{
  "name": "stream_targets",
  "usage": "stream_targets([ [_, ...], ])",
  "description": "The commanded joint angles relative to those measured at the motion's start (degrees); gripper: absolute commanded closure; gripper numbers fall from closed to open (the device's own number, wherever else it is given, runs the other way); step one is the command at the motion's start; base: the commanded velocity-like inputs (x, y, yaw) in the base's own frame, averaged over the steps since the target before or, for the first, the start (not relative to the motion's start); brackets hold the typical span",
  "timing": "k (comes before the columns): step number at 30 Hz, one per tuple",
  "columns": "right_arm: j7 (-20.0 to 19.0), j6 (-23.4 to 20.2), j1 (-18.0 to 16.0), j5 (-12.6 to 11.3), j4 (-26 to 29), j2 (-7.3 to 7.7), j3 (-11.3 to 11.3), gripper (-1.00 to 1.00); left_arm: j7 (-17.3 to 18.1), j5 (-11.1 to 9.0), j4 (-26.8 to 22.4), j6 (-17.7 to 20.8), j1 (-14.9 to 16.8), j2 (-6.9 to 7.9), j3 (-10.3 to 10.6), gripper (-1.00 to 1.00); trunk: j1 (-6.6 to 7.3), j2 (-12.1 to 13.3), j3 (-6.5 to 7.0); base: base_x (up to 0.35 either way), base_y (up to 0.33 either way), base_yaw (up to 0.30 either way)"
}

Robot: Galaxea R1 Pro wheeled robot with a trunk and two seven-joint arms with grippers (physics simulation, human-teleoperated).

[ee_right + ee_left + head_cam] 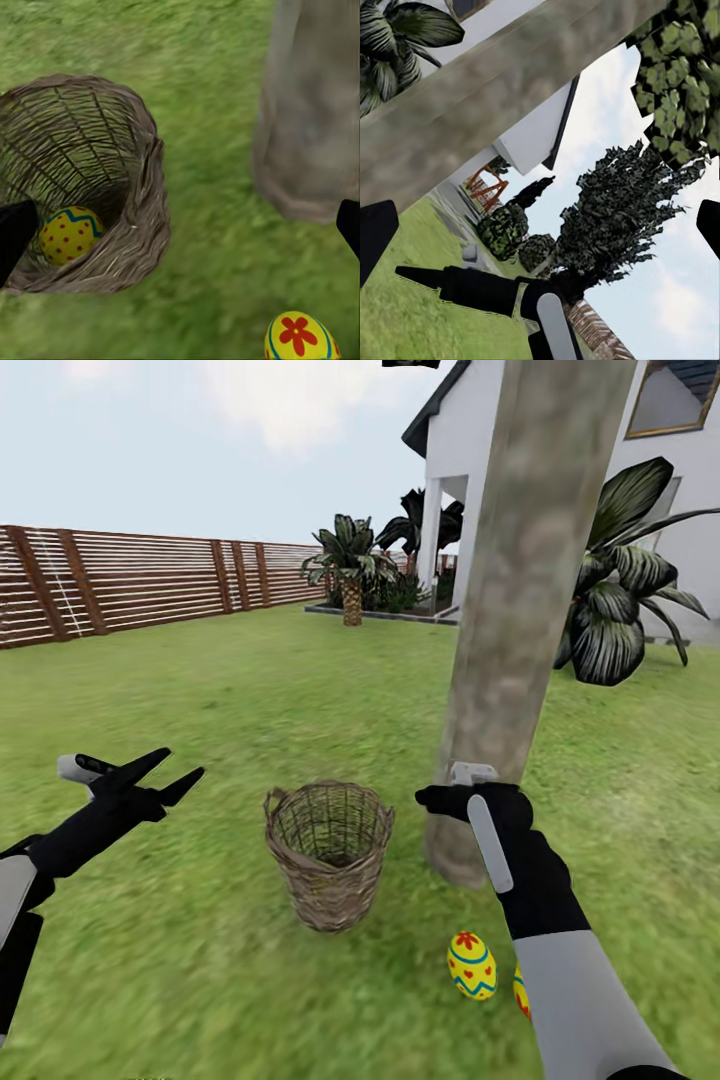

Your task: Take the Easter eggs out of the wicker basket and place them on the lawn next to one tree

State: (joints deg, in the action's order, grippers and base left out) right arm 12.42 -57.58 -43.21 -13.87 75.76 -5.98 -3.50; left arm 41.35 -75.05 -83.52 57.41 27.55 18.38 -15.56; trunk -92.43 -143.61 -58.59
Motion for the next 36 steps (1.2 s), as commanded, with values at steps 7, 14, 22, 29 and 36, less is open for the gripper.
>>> stream_targets([
  [7,0.6,-0.2,0.0,-0.6,0.2,0.00,0.0,-1.00,0.1,0.3,0.0,0.0,0.0,-0.07,0.0,-1.00,0.11,0.0,0.84,0.000,0.000,0.294],
  [14,0.6,-0.2,0.0,-0.6,0.1,0.00,0.0,-1.00,0.1,0.3,0.0,-0.1,0.0,-0.36,0.0,-1.00,0.11,0.0,0.84,0.000,0.000,0.294],
  [22,0.6,-0.2,0.0,-0.7,0.1,-0.07,-0.1,-1.00,0.3,-0.2,0.0,-0.1,0.0,-0.62,0.0,-1.00,0.11,0.0,0.84,0.033,0.055,0.290],
  [29,0.6,-0.2,0.0,-0.7,-0.1,0.00,0.0,-1.00,0.4,-0.3,0.0,-0.1,0.0,-0.63,0.0,-1.00,0.11,0.0,0.84,0.206,0.236,0.057],
  [36,0.6,-0.2,0.0,-0.8,-0.1,0.00,0.0,-1.00,0.4,-0.3,0.1,-0.1,0.0,-0.63,0.0,-1.00,0.11,0.0,1.04,0.227,0.246,-0.192],
])
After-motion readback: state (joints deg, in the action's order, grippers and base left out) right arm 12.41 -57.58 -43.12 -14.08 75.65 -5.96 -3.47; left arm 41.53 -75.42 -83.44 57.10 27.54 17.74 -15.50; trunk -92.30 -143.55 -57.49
